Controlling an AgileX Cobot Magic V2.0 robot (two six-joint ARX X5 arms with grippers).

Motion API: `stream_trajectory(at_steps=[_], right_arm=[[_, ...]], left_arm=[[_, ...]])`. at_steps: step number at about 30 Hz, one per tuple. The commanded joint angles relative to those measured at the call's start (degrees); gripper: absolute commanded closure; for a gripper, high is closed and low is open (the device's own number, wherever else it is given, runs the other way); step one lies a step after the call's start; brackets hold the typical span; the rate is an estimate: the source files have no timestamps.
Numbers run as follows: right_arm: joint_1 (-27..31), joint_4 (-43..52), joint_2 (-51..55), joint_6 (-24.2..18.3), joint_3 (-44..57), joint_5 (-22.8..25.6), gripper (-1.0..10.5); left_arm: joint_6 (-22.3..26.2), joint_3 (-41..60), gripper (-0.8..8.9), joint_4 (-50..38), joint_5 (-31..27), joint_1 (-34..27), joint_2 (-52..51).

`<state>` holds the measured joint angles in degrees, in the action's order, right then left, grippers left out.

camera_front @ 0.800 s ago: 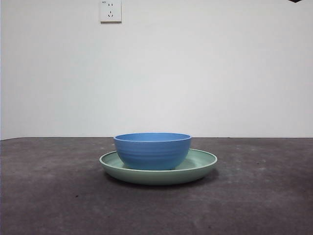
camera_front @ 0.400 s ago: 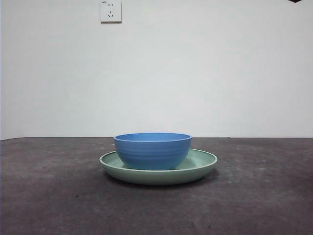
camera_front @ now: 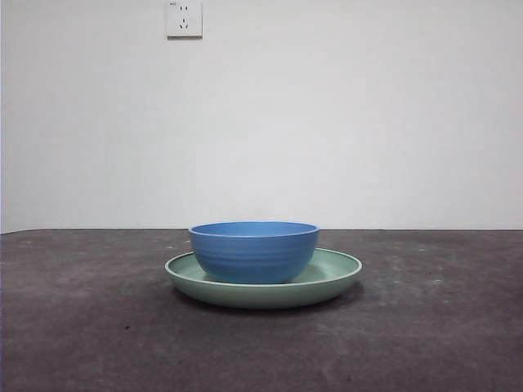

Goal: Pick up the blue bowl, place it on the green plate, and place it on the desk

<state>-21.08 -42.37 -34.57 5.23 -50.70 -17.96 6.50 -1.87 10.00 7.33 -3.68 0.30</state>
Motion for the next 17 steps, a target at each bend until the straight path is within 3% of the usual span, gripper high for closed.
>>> stream_trajectory(at_steps=[1,8,17], right_arm=[[6.78,4.61,3.98,-1.53,2.56,0.66,9.4],[17.57,19.74,15.78,-3.21,17.18,9.27,9.4],[19.71,37.9,27.8,-2.62,38.71,12.48,9.4]], left_arm=[[-0.28,1.2,7.98,0.37,-0.04,-0.17,-0.11],[-0.28,1.2,7.98,0.37,-0.04,-0.17,-0.13],[-0.28,1.2,7.98,0.37,-0.04,-0.17,-0.11]])
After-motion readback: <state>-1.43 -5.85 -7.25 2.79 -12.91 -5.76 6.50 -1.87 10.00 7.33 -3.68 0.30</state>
